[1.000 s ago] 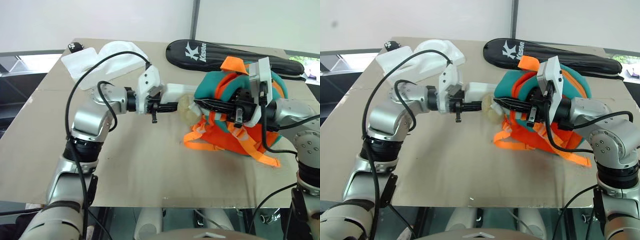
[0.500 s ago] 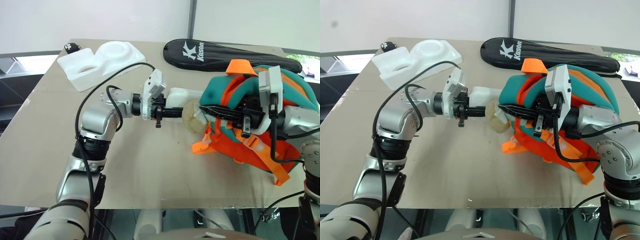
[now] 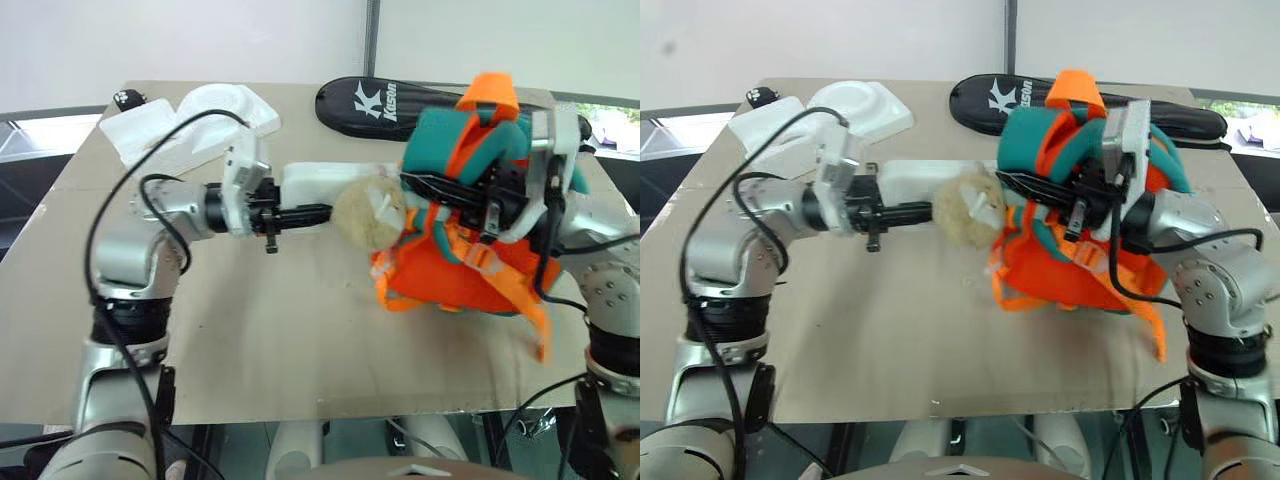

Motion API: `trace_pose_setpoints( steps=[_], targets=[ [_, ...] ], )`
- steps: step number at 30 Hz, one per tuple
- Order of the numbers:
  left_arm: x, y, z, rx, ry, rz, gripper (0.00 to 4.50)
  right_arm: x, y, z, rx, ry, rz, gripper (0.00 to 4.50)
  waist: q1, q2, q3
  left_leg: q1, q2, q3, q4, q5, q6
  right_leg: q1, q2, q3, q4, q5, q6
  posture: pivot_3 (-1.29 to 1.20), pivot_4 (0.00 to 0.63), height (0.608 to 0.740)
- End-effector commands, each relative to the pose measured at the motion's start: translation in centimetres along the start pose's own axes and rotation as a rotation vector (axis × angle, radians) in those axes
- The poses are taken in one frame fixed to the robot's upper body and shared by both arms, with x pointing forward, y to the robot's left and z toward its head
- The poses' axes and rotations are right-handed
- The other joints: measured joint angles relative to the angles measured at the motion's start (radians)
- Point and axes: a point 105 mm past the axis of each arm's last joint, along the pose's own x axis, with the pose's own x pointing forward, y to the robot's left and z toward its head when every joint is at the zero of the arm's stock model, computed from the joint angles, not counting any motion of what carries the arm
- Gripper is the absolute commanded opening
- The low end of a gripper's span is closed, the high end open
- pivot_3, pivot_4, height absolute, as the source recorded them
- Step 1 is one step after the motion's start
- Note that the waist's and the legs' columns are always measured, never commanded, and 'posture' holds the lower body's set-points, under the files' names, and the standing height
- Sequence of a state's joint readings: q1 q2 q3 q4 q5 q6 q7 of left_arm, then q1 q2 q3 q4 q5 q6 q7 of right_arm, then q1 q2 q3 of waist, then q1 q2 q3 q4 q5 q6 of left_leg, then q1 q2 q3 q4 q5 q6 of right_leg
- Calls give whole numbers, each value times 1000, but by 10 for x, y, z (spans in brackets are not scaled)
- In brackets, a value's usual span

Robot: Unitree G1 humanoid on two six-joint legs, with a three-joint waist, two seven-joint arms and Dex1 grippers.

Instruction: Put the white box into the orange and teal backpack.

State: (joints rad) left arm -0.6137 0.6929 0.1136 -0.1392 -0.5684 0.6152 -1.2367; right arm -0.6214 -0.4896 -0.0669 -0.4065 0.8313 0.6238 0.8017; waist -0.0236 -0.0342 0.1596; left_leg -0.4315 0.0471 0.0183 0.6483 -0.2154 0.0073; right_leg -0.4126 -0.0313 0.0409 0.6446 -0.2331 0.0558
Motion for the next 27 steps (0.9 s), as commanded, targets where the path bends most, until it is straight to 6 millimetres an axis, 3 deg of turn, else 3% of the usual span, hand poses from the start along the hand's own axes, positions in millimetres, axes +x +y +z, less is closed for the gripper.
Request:
trace_pose_setpoints(
  steps=[1,5,10,14,22,27],
  targets=[
    [-15,-20,30,95,-36,-19,935,20,3,23,-79,-105,84,0,-2,1,1,0,0,1,0,0,0,0,0,1,0,0,0,0,150,740],
    [-24,-29,31,103,-7,15,935,14,-1,-9,-109,38,81,0,19,0,1,-2,-1,0,-1,0,0,0,-2,-2,-2,0,0,0,150,740],
    [-20,-38,13,143,82,-5,935,-9,-7,-42,-117,182,-5,0,35,0,0,-1,-3,2,0,0,0,1,-4,-1,-2,0,1,0,150,740],
    [7,-37,-1,77,105,-35,935,-26,2,-49,-146,231,-21,0,44,-1,0,1,-3,0,1,0,0,3,-3,-2,-1,-1,0,0,150,740],
    [66,-28,-16,-74,187,-139,935,-22,11,-43,-179,233,-10,0,35,-1,0,1,-3,0,3,0,0,3,-1,1,0,0,1,0,150,740],
    [105,-20,-30,-23,236,-152,935,-23,11,-46,-199,248,-43,0,38,-1,0,0,-3,-1,3,0,0,3,-1,1,-1,0,1,0,150,740]
  ],
)
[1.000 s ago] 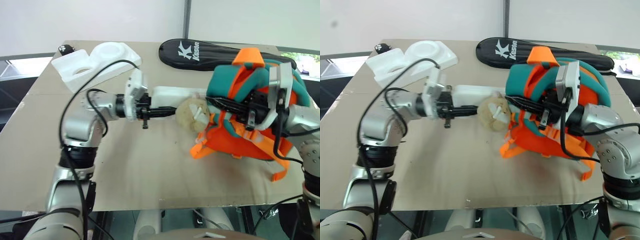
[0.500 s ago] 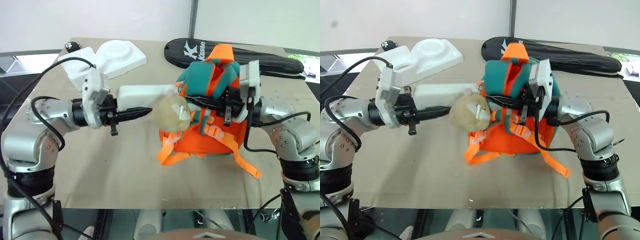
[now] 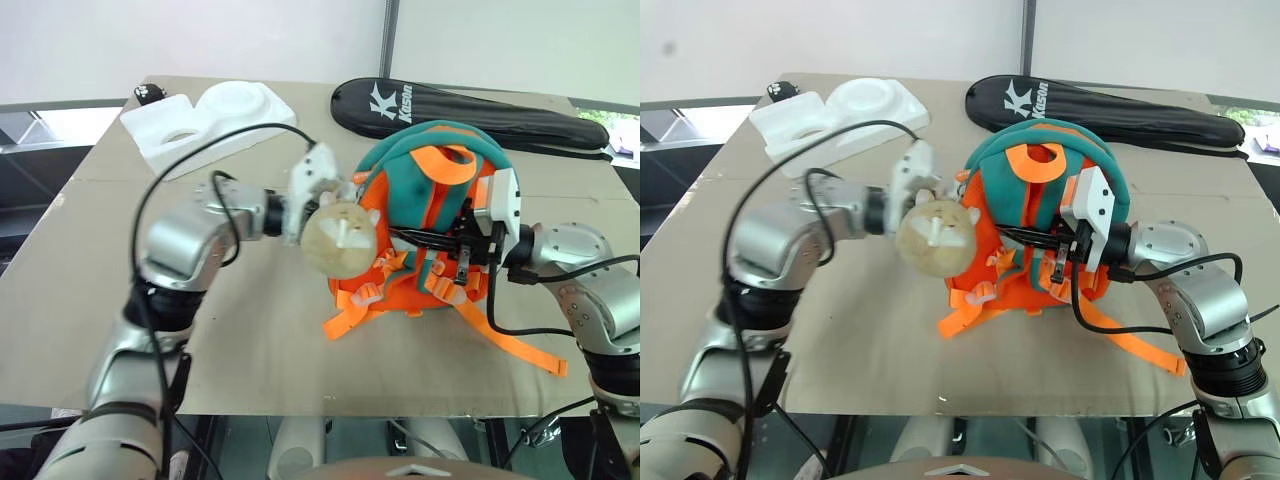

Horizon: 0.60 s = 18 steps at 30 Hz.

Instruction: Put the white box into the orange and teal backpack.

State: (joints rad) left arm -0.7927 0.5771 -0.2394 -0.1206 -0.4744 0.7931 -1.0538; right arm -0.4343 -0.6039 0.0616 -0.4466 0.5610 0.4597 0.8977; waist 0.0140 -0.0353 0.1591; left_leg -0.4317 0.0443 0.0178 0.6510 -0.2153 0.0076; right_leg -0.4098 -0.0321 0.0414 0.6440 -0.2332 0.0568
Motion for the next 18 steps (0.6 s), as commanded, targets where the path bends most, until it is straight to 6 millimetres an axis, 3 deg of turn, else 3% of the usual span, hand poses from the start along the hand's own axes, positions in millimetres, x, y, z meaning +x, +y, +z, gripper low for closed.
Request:
trace_pose_setpoints(
  steps=[1,4,5,9,10,12,13,18],
  targets=[
    [35,-5,-2,81,29,-56,935,-2,-5,11,-56,-23,-76,0,0,0,0,0,0,1,0,0,0,0,0,0,-1,0,0,0,150,740],
    [47,2,-9,88,2,-29,935,-3,-8,5,-28,11,-132,0,1,0,0,0,0,0,0,0,0,0,0,0,0,0,0,0,150,740],
    [43,7,-8,90,-18,0,1435,-4,-9,2,-15,34,-143,0,1,0,0,1,0,0,0,0,0,0,0,0,0,0,0,0,150,740],
    [-16,20,3,1,-159,77,3257,-9,-16,-9,8,79,-199,0,-5,0,0,1,0,0,1,0,0,0,0,1,1,0,0,0,150,740],
    [-31,18,9,-50,-223,69,3347,-10,-19,-12,15,89,-216,0,-15,0,0,2,0,0,1,0,0,0,0,1,1,0,0,0,150,740],
    [-53,11,16,-149,-281,24,4239,-11,-24,-19,21,101,-242,0,-28,0,0,1,1,1,0,0,0,0,0,1,1,0,0,0,150,740],
    [-63,10,16,-181,-281,26,4451,-11,-27,-22,25,107,-254,0,-30,0,0,1,1,0,0,0,0,0,1,1,1,0,0,0,150,740],
    [-106,-1,23,-346,-329,1,4451,-11,-34,-34,41,131,-285,0,-25,0,0,1,1,0,0,0,0,0,0,0,1,0,0,0,150,740]
  ],
)
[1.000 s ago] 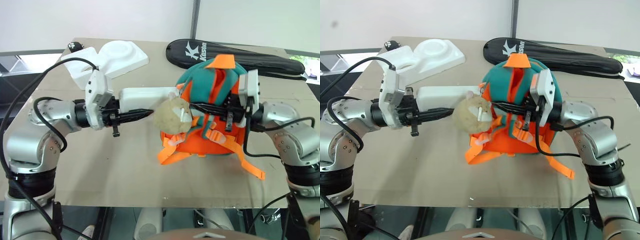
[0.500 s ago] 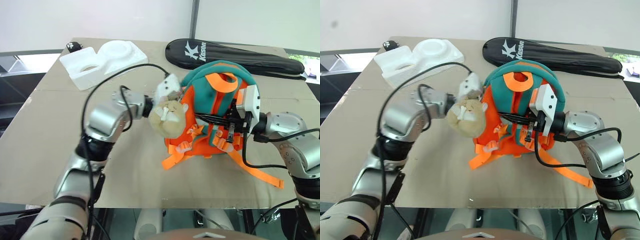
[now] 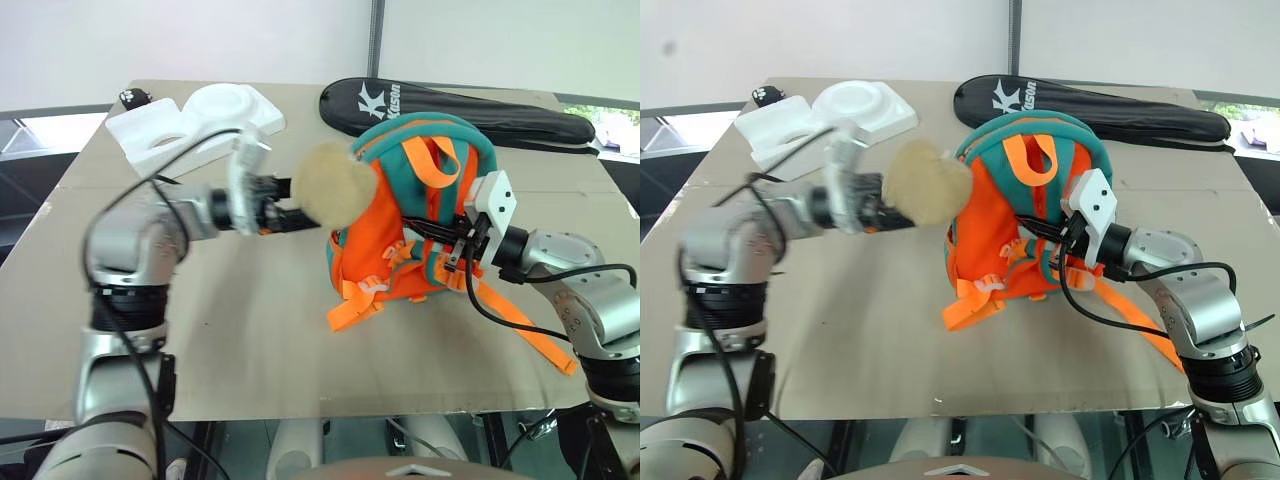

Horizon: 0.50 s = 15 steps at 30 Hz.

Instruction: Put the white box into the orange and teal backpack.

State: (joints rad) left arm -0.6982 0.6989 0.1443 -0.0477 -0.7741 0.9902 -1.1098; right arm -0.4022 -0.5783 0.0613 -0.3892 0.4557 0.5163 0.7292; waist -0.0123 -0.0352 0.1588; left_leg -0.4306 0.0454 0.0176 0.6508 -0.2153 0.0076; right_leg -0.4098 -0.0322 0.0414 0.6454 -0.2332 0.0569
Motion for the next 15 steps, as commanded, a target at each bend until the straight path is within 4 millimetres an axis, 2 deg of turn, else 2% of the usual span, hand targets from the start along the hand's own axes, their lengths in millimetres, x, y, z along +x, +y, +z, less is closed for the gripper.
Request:
trace_pose_setpoints(
  steps=[1,4,6,10,15],
  targets=[
    [-23,-23,12,-87,-32,-79,4451,1,-10,-2,-17,4,-48,0,1,0,0,0,0,0,0,0,0,0,0,0,0,0,0,0,150,740],
    [-34,-37,6,-182,-31,-107,4451,4,-12,0,-17,-9,-49,0,-3,0,0,0,0,1,0,0,0,0,-1,1,0,0,0,0,150,740],
    [-31,-36,3,-199,-40,-78,4451,6,-11,2,-15,-21,-43,0,4,0,0,0,0,-1,0,0,0,0,-1,-1,0,0,0,0,150,740],
    [-15,-49,-4,-214,-67,-101,4451,8,-7,5,-15,-34,-31,0,5,-1,-1,1,0,-1,1,0,0,1,-1,-1,0,0,0,0,150,740],
    [4,-28,2,-236,-173,24,4451,4,-4,5,-18,-28,-26,0,4,-1,0,1,-1,-1,1,0,0,1,-1,0,1,0,0,0,150,740]
  ],
)
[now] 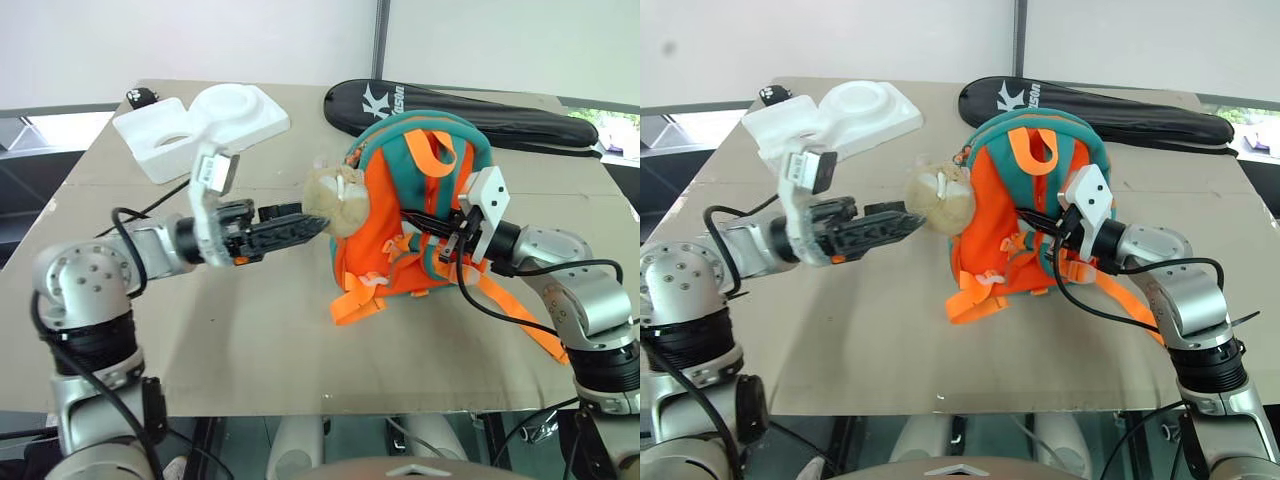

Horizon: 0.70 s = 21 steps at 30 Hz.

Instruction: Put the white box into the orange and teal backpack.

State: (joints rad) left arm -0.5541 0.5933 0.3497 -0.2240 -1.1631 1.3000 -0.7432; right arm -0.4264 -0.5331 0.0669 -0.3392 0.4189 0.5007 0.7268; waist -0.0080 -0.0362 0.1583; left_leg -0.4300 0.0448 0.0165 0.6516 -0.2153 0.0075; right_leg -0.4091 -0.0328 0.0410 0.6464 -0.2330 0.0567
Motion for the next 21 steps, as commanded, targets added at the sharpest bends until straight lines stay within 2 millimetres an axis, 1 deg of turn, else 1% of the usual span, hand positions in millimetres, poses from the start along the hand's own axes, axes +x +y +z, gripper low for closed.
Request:
trace_pose_setpoints(
  steps=[1,4,5,7,10,11,12,13,15,17,19,21],
  targets=[
    [11,0,19,29,-91,31,4451,-5,2,8,-30,-15,-6,0,1,0,0,0,0,0,0,0,0,0,0,0,0,0,0,0,150,740],
    [22,1,16,7,-95,37,4451,-8,1,8,-25,-13,-24,0,-1,0,0,0,0,0,0,0,0,0,0,0,0,0,0,0,150,740],
    [24,3,16,4,-104,51,4212,-8,-1,8,-16,-16,-41,0,-2,0,0,0,-1,0,0,0,0,0,0,1,0,0,0,0,150,740],
    [25,4,18,1,-127,57,3663,-10,-3,9,10,-32,-71,0,-3,0,0,0,-1,0,0,0,0,0,0,1,0,0,0,0,150,740],
    [16,0,28,16,-172,39,2264,-13,-11,16,87,-93,-135,0,-2,0,0,0,-1,0,-1,0,0,0,0,0,0,0,0,0,150,740],
    [11,-2,36,13,-205,26,1848,-14,-15,19,113,-114,-161,0,-3,0,0,0,-1,0,-1,0,0,0,0,0,0,0,0,0,150,740],
    [2,-3,50,-1,-272,7,1388,-16,-22,21,146,-139,-204,0,-3,0,0,0,-1,0,-1,0,0,0,0,0,0,0,0,0,150,740],
    [-7,-3,64,-24,-341,-8,1190,-19,-28,22,173,-157,-242,0,-2,0,0,0,-1,0,-1,0,0,0,0,0,0,0,0,0,150,740],
    [-24,-3,82,-70,-425,-27,1148,-22,-37,25,222,-193,-305,0,-3,0,0,0,-1,-1,0,0,0,0,0,0,0,0,0,0,150,740],
    [-36,-1,90,-118,-481,-28,1148,-25,-47,27,264,-219,-372,0,-6,0,0,0,-1,0,0,0,0,0,0,0,0,0,0,0,150,740],
    [-44,3,90,-167,-519,-18,1147,-27,-55,27,308,-242,-438,0,-6,0,0,0,-1,1,-1,0,0,0,-1,1,0,0,0,0,150,740],
    [-47,6,85,-216,-529,-10,1147,-29,-64,25,373,-269,-506,0,-5,0,0,0,-1,0,-1,0,0,-1,-1,0,0,0,0,0,150,740]
  ],
)
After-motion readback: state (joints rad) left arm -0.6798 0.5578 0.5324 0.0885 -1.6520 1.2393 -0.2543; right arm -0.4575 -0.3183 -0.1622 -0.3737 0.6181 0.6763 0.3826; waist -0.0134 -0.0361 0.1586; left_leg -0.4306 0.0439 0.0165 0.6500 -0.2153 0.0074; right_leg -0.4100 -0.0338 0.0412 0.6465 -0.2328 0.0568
